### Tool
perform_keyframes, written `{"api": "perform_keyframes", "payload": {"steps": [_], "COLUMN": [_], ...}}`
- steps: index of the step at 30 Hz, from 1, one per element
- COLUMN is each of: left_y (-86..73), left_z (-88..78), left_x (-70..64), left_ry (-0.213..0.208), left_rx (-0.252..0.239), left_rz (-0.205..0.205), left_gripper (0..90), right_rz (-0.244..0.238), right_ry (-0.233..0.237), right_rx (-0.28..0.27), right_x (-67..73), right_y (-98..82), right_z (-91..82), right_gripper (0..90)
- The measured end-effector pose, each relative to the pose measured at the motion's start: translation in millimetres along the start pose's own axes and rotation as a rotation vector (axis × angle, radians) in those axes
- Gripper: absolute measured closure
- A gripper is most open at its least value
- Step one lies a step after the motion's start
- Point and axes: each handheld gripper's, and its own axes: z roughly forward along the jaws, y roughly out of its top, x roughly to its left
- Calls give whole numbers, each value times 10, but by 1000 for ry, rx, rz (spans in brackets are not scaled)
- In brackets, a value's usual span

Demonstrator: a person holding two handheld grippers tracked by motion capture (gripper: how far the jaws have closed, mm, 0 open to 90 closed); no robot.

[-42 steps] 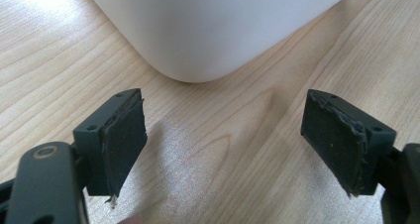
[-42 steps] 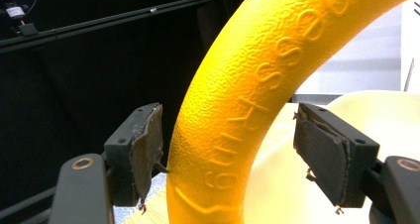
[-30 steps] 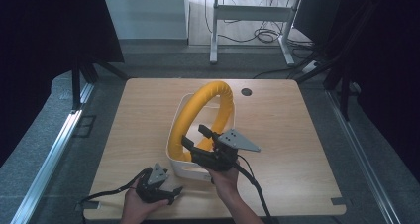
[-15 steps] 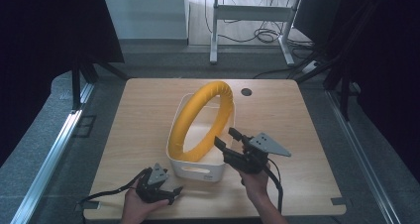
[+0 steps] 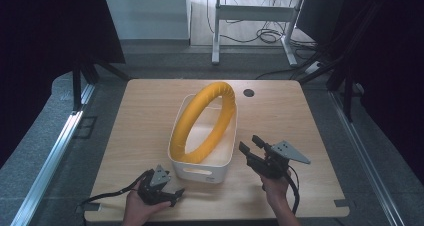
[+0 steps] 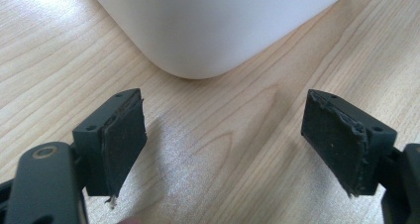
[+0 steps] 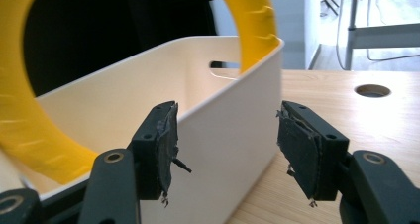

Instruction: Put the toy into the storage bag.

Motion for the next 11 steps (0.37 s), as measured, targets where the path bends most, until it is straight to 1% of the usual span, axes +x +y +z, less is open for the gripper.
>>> {"api": "perform_keyframes", "payload": {"steps": [2, 9, 10, 11], "left_y": [0, -4, -4, -5], "left_z": [-1, 15, 16, 16], "left_x": [2, -2, -2, -1], "left_ry": [0, -3, -3, -3], "left_rx": [0, 3, 4, 5], "left_rz": [1, 2, 2, 5], "left_gripper": [175, 175, 175, 175], "right_rz": [15, 16, 17, 11], "right_ry": [-8, -7, -5, -6], "right_rx": [11, 21, 27, 55], "right_x": [-73, -121, -130, -150], "right_y": [-23, -23, -29, -59], "right_z": [-6, -20, -16, 17], "right_gripper": [411, 409, 408, 392]}}
